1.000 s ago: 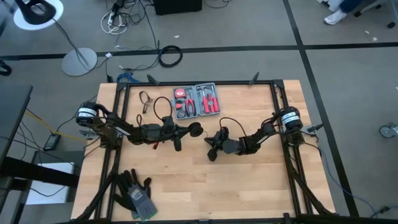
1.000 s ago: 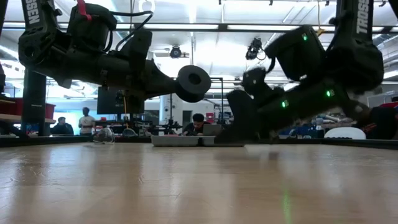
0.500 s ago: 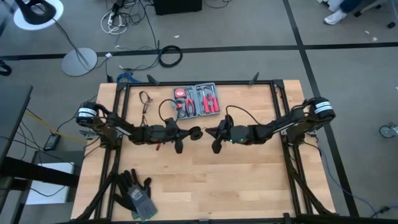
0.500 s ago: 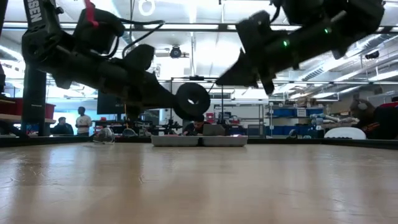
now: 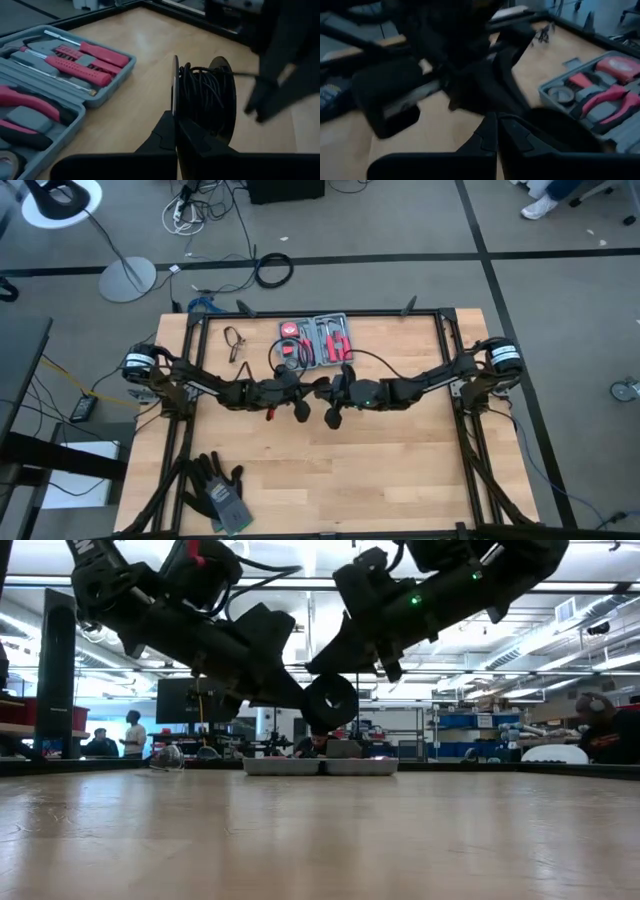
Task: Coil cords
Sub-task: Coil the black wire onto the black spool
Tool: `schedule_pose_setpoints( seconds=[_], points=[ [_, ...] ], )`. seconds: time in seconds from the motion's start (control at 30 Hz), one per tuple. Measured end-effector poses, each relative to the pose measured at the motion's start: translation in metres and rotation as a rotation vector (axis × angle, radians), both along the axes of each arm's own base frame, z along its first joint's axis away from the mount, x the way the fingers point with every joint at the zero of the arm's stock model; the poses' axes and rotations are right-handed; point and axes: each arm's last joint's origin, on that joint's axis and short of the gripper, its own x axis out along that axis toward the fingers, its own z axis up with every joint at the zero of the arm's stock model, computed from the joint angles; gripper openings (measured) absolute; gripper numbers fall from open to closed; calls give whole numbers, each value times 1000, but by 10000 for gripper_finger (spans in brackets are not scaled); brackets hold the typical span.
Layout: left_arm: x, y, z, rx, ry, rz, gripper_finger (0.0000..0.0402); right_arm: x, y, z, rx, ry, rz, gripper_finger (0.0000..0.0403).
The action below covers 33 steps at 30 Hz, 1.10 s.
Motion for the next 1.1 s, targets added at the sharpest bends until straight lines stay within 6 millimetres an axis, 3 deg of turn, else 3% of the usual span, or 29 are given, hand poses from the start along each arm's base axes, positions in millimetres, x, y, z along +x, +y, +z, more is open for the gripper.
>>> schedule_pose_setpoints(
  seconds=[0.37, 0.9, 1.1],
  points=[
    [3, -1, 6, -17, -76, -13, 0, 8, 13, -38, 26, 76, -11, 0],
    [3, 2, 8, -83, -126, -13, 0, 1, 25, -46, 1, 162, -3, 0],
    [5, 3, 16, -91, -195, -2, 0, -2, 25, -54, -13, 222, 19, 29]
  ],
)
